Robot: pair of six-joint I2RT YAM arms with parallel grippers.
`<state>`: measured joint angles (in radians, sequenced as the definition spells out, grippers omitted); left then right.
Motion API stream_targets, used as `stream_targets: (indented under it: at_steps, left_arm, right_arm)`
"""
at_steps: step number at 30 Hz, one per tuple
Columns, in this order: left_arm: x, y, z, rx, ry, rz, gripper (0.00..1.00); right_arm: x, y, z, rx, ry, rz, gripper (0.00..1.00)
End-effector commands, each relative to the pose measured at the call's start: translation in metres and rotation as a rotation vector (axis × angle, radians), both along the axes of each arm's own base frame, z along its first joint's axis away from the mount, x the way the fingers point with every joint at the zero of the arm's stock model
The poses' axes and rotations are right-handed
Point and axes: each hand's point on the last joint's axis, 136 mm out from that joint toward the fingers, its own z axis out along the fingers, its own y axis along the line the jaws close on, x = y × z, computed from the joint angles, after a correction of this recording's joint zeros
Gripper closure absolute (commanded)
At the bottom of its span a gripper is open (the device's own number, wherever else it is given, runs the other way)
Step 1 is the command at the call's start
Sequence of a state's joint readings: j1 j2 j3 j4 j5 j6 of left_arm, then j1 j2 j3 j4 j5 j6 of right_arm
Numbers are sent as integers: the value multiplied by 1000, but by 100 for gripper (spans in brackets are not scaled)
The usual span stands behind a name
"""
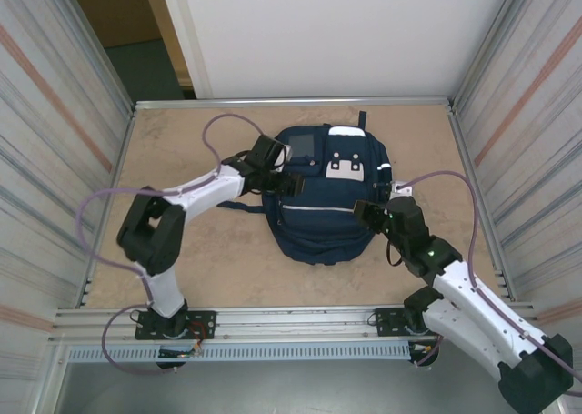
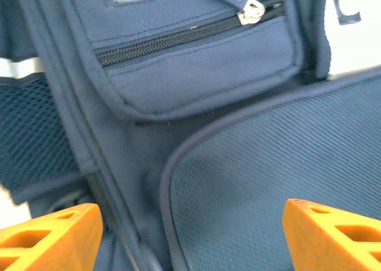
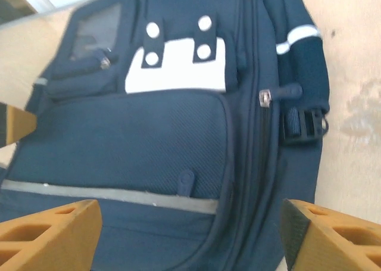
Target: Pack the student bag
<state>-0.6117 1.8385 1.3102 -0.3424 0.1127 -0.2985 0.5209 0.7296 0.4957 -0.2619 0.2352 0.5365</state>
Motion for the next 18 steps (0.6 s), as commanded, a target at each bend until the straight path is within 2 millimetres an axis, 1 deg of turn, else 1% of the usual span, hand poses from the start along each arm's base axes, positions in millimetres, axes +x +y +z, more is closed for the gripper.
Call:
stream_targets:
  at_steps: [1, 2, 3, 4, 6, 8, 10, 11, 12, 13, 15, 17, 18]
  left_arm:
    - [-10, -23, -16, -63, 129, -161, 35]
    - [-12, -30, -18, -99, 165, -179, 37]
    - [-13, -36, -20, -124, 184, -193, 42]
    - [-14, -38, -21, -136, 192, -197, 47]
    - [-17, -37, -23, -139, 203, -195, 58]
    - [-23, -32, -21, -136, 200, -187, 61]
    - [-31, -28, -19, -149, 188, -188, 64]
    - [-36, -24, -21, -157, 196, -184, 64]
    - [-42, -23, -21, -176, 210, -187, 64]
    - [-48, -22, -22, -203, 231, -191, 65]
    - [-62, -24, -22, -256, 288, -194, 65]
    - [-74, -25, -25, -301, 330, -188, 69]
    - [-79, -23, -28, -312, 348, -173, 70]
  right_arm:
    - [0, -1, -2, 76, 80, -38, 23]
    - [2, 0, -5, 84, 95, -33, 23]
    - [4, 1, -8, 93, 113, -26, 24]
    - [6, 2, -13, 103, 134, -21, 28]
    - [10, 5, -22, 145, 187, 3, 39]
    - [12, 10, -32, 192, 238, 17, 45]
    - [14, 12, -44, 215, 284, 18, 46]
    - [15, 11, -49, 216, 302, 14, 46]
    - [17, 11, -60, 211, 337, 5, 47]
    - [17, 11, -64, 216, 353, 7, 49]
    - [21, 16, -67, 239, 366, 26, 54]
    - [26, 22, -68, 252, 354, 55, 63]
    - [28, 25, -68, 255, 349, 71, 66]
